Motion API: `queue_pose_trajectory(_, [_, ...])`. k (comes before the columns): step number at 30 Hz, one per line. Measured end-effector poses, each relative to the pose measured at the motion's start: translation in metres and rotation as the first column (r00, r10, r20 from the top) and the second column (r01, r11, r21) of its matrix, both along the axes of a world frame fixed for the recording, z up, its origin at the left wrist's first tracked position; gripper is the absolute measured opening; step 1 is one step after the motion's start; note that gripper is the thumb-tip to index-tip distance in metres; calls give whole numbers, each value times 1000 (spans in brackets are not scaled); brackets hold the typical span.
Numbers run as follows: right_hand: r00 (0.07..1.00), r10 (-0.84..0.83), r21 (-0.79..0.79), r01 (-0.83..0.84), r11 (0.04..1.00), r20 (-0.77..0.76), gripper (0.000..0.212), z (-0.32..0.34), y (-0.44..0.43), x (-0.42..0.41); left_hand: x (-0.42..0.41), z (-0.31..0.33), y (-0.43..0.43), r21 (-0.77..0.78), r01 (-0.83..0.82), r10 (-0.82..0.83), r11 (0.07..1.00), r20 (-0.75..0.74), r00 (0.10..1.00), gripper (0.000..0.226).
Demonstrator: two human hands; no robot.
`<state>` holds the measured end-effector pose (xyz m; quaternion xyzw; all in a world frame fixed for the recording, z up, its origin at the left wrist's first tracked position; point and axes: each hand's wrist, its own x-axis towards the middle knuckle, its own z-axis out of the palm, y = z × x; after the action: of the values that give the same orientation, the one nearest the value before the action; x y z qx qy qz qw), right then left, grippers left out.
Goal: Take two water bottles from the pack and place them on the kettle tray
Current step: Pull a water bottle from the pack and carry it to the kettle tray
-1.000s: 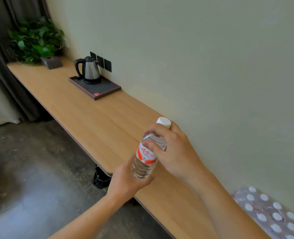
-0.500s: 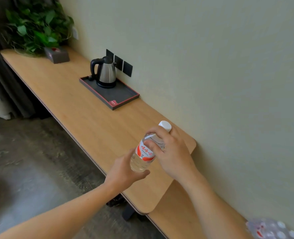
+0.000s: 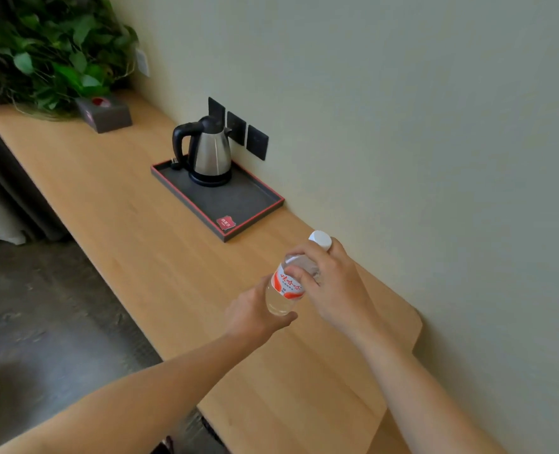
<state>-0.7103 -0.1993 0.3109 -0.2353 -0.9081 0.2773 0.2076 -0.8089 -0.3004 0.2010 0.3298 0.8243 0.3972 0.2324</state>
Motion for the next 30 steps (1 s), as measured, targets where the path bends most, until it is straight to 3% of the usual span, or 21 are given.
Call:
queue_pose_trajectory(4, [999, -43, -21, 43, 999, 6, 17, -27, 41, -51, -54, -22, 43, -51, 20, -23, 998, -61, 998, 79])
queue_pose_trajectory(14, [983, -175, 67, 171, 983, 62, 21, -103, 124, -176, -166, -99, 153, -61, 5, -2, 998, 44, 999, 64])
queue_pose_trajectory(21, [991, -133, 52, 132, 990, 18, 20, -124, 156, -211, -197, -130, 190, 19, -56, 50, 998, 213, 976, 59])
queue_pose_trajectory(30, [989, -145, 101, 149, 984, -42, 22, -132, 154, -221, -204, -131, 192, 15, 35, -38, 999, 236, 971, 76])
